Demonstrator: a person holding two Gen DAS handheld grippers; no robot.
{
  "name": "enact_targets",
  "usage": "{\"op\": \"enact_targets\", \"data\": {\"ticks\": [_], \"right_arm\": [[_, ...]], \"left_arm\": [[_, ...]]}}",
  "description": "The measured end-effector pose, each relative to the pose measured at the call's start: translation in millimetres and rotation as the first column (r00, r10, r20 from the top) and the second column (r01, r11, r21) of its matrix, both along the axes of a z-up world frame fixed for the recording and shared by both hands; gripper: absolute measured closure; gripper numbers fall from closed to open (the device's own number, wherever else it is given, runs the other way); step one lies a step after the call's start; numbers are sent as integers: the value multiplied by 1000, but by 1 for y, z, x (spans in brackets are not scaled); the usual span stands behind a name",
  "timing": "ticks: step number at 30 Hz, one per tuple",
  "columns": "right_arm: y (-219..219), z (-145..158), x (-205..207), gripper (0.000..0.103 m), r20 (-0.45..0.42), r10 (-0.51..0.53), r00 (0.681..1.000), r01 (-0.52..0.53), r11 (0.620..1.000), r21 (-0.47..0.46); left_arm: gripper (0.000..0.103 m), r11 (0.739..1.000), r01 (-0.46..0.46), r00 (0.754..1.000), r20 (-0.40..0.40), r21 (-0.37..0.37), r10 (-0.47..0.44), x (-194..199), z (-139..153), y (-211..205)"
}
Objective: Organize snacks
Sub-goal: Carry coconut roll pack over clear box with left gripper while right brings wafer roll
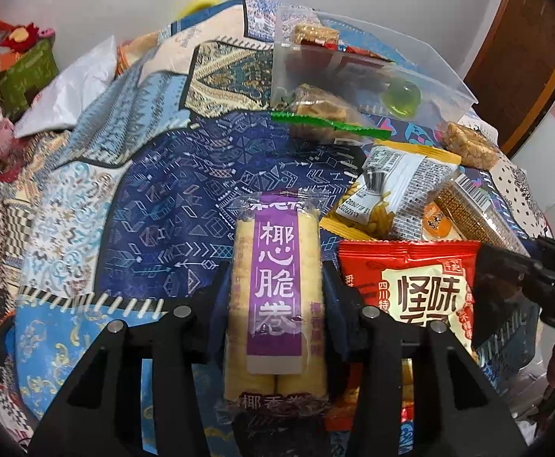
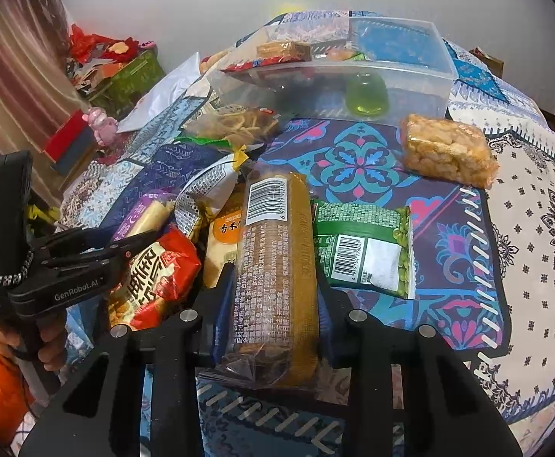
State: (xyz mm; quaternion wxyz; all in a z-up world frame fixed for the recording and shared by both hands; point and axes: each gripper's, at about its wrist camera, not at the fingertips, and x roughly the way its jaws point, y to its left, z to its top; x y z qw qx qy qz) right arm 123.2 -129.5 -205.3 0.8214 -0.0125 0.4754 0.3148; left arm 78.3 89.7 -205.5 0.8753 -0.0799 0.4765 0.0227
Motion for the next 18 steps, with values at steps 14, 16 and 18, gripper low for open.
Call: {"op": "enact_targets", "data": {"ticks": [14, 16, 18], "right_arm": [[-23, 38, 13, 69, 89, -76, 993, 70, 995, 66], [-28, 46, 17, 69, 110, -94, 989, 86, 993, 78], [-32, 52, 21, 69, 126, -106, 986, 96, 992, 86]], "left_arm": [[58, 1000, 1, 988, 156, 13, -3, -3, 65, -4], [58, 1000, 7, 984, 179, 5, -8, 0, 75, -6], [58, 1000, 10, 979, 205, 7, -11, 4, 86, -9]]}}
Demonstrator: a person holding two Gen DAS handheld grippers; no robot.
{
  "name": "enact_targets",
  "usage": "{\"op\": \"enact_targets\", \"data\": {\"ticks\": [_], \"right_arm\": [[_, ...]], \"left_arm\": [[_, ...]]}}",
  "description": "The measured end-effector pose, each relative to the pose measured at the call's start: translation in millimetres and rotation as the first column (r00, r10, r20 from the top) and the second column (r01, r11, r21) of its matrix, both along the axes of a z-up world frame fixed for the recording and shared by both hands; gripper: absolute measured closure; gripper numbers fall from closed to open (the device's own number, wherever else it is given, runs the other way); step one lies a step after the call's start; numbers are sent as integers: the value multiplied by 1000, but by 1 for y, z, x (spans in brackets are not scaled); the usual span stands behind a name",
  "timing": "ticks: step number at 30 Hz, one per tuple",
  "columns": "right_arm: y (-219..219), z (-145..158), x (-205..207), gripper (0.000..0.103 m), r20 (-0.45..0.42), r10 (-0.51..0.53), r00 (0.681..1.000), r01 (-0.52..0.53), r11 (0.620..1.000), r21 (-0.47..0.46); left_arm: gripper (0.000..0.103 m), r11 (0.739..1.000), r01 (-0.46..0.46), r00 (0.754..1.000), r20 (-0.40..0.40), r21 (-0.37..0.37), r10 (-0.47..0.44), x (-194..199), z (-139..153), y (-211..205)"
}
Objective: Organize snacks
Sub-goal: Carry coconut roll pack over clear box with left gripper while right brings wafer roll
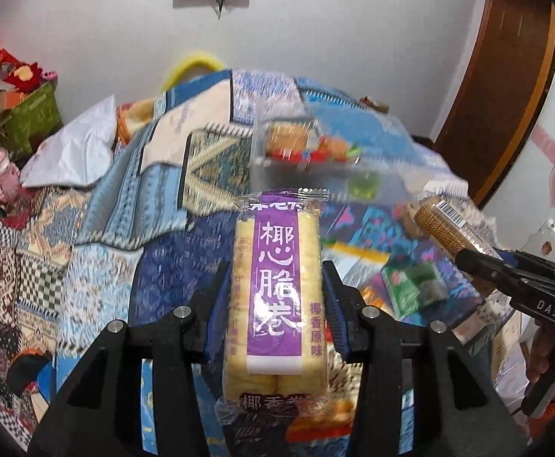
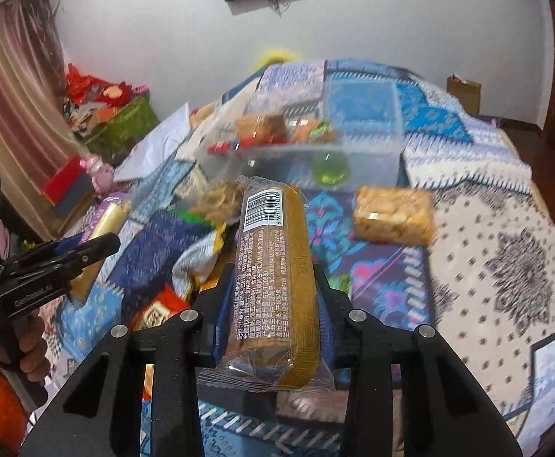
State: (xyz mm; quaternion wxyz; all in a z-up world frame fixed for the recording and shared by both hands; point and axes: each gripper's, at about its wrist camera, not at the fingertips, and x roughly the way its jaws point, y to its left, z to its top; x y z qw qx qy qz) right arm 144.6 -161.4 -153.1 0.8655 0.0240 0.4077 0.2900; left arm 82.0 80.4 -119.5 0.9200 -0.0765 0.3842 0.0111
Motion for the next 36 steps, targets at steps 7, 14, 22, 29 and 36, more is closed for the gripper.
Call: {"op": "enact_targets", "data": {"ticks": [7, 14, 22, 29, 36], "right_arm": [[-17, 24, 17, 69, 64, -49, 997, 48, 998, 28], [-27, 41, 41, 69, 105, -86, 991, 80, 995, 54], [-29, 49, 74, 69, 126, -114, 985, 103, 991, 89], [-23, 42, 107, 69, 118, -126, 985, 114, 988, 100], [-13, 24, 130, 69, 94, -112, 989, 105, 992, 69]], "left_arm": [[58, 1000, 28, 997, 74, -10, -27, 22, 33, -12], [58, 998, 58, 990, 126, 6, -58, 55, 57, -30], [58, 997, 71, 991, 109, 4, -71, 106, 58, -40], [58, 996, 86, 992, 95, -10, -85, 145, 49, -48], [58, 995, 101, 994, 56, -28, -99, 178, 25, -53]]}}
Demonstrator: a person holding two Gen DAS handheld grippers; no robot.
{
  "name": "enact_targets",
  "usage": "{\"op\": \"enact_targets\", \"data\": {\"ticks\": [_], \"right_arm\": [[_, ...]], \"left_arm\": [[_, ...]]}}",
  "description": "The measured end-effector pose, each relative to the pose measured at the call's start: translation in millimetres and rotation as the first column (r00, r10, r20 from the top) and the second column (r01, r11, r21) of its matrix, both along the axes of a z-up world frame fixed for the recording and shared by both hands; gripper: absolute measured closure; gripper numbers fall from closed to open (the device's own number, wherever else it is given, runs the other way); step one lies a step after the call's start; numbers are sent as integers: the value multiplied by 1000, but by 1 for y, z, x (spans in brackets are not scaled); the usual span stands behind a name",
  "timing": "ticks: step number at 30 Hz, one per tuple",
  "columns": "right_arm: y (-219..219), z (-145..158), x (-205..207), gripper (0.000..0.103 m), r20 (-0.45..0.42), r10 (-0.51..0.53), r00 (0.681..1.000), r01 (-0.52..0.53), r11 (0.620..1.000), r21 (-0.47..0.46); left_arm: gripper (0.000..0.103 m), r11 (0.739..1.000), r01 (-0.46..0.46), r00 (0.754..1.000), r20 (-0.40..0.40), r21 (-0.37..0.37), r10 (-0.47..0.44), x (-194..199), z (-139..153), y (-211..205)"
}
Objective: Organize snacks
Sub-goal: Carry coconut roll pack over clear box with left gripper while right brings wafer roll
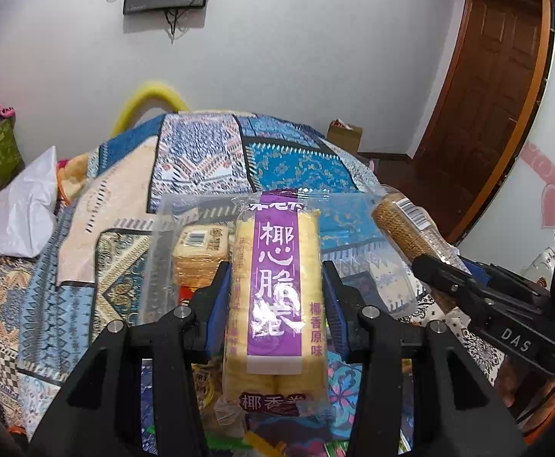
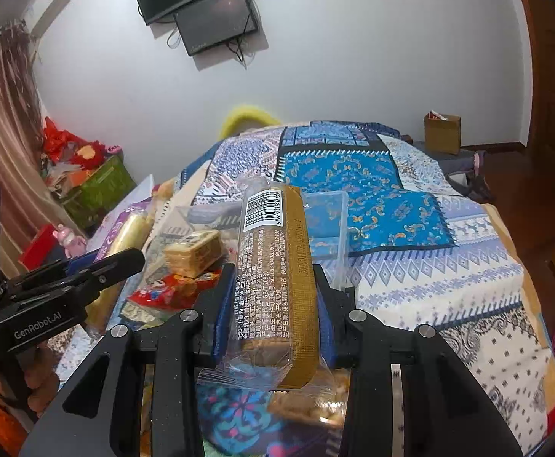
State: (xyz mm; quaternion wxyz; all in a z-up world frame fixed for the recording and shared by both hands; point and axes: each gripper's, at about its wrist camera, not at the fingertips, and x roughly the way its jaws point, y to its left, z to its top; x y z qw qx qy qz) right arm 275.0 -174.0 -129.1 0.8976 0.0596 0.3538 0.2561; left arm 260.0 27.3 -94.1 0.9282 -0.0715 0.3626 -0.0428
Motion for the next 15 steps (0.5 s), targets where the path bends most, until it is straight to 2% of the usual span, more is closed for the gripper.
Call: {"op": "enact_targets", "data": {"ticks": [8, 15], "right_arm": [[15, -25, 24, 69, -44, 21, 999, -23, 998, -59], [24, -33, 35, 69, -42, 36, 998, -39, 995, -93]], "left_arm": [[58, 1000, 23, 998, -60, -1, -23, 28, -27, -6], [58, 1000, 23, 994, -104, 7, -22, 53, -47, -8]]}}
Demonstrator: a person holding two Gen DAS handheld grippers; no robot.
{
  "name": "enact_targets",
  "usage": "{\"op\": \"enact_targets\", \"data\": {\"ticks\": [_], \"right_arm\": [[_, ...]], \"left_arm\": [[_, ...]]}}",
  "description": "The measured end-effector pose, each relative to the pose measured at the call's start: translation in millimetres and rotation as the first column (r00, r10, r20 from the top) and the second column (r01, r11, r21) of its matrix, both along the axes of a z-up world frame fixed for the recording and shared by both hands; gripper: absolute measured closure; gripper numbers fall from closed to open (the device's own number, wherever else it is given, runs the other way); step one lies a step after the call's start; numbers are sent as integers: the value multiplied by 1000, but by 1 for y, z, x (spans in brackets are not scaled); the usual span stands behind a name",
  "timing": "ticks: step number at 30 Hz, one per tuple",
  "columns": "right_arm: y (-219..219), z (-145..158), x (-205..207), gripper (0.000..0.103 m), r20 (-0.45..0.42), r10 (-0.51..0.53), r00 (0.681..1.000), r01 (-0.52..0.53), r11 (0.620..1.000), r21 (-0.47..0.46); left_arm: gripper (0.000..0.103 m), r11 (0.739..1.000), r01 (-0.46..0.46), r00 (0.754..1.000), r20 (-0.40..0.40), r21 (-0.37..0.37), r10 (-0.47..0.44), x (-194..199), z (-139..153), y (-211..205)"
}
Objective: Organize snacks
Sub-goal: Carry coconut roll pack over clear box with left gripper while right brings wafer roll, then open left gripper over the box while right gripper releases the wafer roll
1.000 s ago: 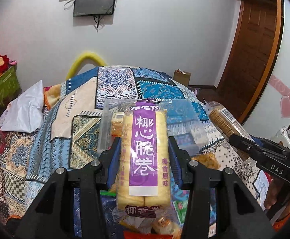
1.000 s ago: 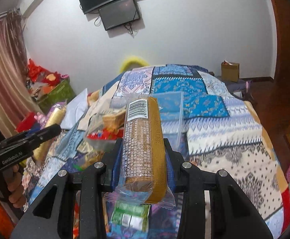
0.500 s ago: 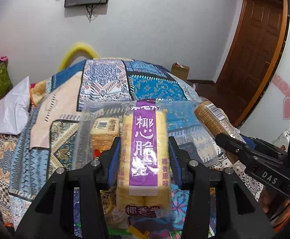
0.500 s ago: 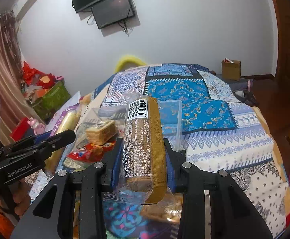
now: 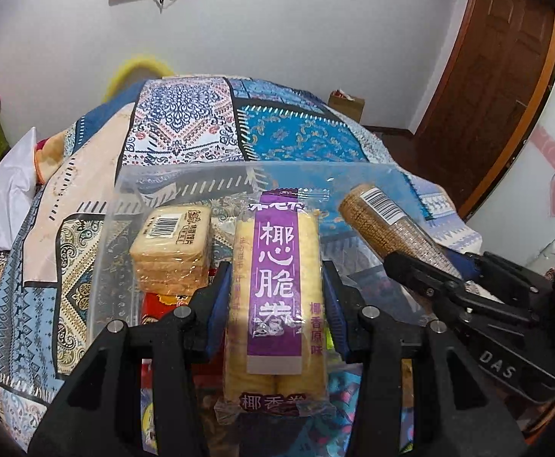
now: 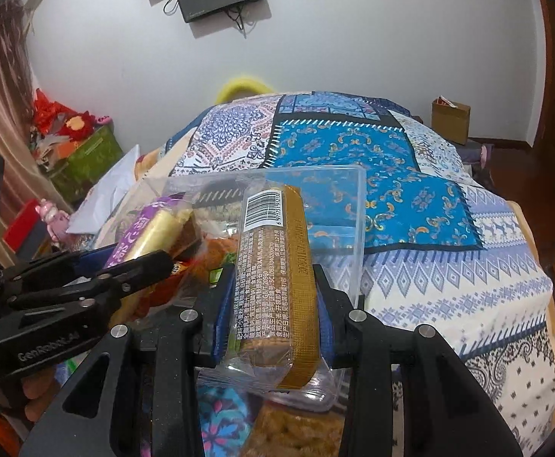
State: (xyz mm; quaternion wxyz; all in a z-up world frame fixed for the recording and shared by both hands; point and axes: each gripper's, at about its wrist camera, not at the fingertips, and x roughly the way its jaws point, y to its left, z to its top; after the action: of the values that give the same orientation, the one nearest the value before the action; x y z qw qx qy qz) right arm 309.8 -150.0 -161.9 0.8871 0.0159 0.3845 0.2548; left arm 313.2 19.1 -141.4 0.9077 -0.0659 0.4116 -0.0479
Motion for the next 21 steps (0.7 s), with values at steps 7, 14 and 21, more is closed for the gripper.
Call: {"op": "enact_targets", "data": {"ticks": [7, 14, 21], "right_arm": [[8, -6, 5, 69, -2, 16, 1000, -16, 999, -35], [14, -8, 7, 69, 3, 21, 1000, -21, 997, -73], [10, -5, 8, 65, -24, 16, 1000, -18, 997, -74]], "left_arm": [[58, 1000, -9, 1000, -22, -5, 9, 10, -13, 1], [57, 1000, -12, 999, -33, -6, 12, 13, -18, 1], [48, 999, -26, 999, -31, -35, 25, 6, -12, 7]]}}
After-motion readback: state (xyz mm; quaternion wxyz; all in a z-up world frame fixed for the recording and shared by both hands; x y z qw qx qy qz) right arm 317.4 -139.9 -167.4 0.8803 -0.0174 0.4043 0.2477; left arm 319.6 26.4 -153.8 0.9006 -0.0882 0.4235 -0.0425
